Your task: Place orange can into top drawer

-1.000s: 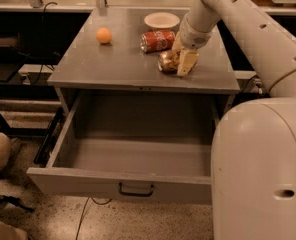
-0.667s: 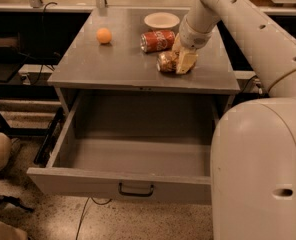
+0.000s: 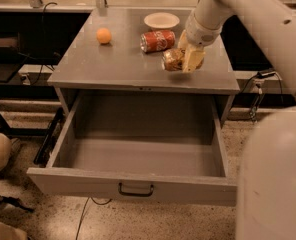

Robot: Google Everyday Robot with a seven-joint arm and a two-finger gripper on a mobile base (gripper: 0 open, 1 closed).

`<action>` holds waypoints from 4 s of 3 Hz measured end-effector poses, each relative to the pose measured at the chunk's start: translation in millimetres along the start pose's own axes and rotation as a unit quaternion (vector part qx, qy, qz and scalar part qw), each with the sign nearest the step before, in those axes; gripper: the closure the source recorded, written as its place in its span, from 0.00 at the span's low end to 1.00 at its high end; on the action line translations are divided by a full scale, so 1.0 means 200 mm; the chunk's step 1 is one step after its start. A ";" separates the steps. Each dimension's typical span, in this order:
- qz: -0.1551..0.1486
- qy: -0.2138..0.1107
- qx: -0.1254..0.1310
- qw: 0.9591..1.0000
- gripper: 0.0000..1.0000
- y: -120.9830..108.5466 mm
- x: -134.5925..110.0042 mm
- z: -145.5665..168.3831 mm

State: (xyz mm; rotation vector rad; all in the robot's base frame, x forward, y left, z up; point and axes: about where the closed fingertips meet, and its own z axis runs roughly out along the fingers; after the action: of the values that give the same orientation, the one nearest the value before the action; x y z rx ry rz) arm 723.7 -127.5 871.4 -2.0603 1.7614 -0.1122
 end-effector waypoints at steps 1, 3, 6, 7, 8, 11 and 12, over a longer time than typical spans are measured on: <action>0.028 0.001 -0.017 0.999 1.00 0.28 -0.05 -0.19; 0.017 -0.011 -0.034 0.999 1.00 0.36 -0.13 -0.16; 0.001 -0.152 -0.078 0.985 1.00 0.83 -0.49 -0.13; 0.002 -0.152 -0.078 0.985 1.00 0.83 -0.49 -0.13; 0.039 -0.153 -0.098 0.983 1.00 0.89 -0.46 0.07; 0.238 -0.080 -0.047 0.967 1.00 0.95 -0.30 0.78; 0.274 -0.098 -0.032 0.956 0.97 0.92 -0.34 0.95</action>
Offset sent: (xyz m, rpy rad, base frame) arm -0.0535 -0.0062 0.0201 0.0184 0.0296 -0.0411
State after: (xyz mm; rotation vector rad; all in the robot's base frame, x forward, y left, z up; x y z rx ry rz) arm 603.8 -31.7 646.1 -1.4867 2.1494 0.3057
